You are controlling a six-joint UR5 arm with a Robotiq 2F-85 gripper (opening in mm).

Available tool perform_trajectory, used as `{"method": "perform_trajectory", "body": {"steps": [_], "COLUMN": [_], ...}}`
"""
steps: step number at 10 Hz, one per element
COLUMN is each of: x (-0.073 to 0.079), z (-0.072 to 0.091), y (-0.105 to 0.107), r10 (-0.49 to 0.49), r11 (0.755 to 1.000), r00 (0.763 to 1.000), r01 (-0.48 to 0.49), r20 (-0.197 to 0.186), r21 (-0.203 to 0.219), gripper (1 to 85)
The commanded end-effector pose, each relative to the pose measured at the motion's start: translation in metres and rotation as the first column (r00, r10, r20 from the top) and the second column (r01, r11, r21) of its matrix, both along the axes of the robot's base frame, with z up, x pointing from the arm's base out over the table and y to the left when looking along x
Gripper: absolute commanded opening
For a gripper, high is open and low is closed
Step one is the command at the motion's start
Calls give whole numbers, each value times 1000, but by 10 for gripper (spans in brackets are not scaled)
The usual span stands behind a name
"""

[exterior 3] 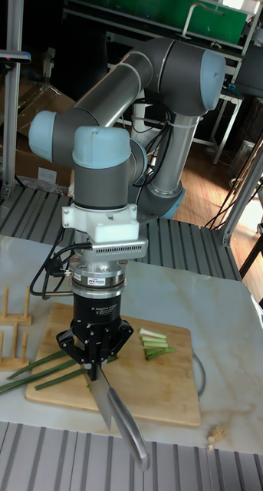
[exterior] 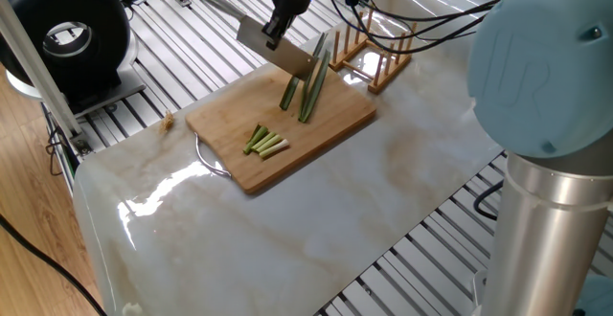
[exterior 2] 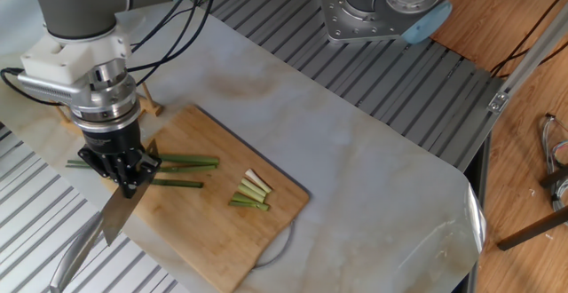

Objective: Chop the green garlic

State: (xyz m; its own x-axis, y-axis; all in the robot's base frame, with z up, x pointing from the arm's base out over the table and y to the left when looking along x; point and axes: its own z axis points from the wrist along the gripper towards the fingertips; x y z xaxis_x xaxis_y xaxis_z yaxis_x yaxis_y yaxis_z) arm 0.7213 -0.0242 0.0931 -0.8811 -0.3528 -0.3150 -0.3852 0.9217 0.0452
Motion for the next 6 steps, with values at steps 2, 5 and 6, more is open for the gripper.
{"method": "perform_trajectory", "body": {"steps": [2, 5, 6], "x": [-2, -3, -2], "z": [4, -1, -2], "y": [-1, -5, -5], "r10": [21, 23, 18], "r11": [999, 999, 999], "r00": [1000, 1000, 1000], "r01": [-22, -24, -19], "r20": [-20, -18, -13], "r21": [-29, -46, -42], "gripper": [13, 13, 13]}}
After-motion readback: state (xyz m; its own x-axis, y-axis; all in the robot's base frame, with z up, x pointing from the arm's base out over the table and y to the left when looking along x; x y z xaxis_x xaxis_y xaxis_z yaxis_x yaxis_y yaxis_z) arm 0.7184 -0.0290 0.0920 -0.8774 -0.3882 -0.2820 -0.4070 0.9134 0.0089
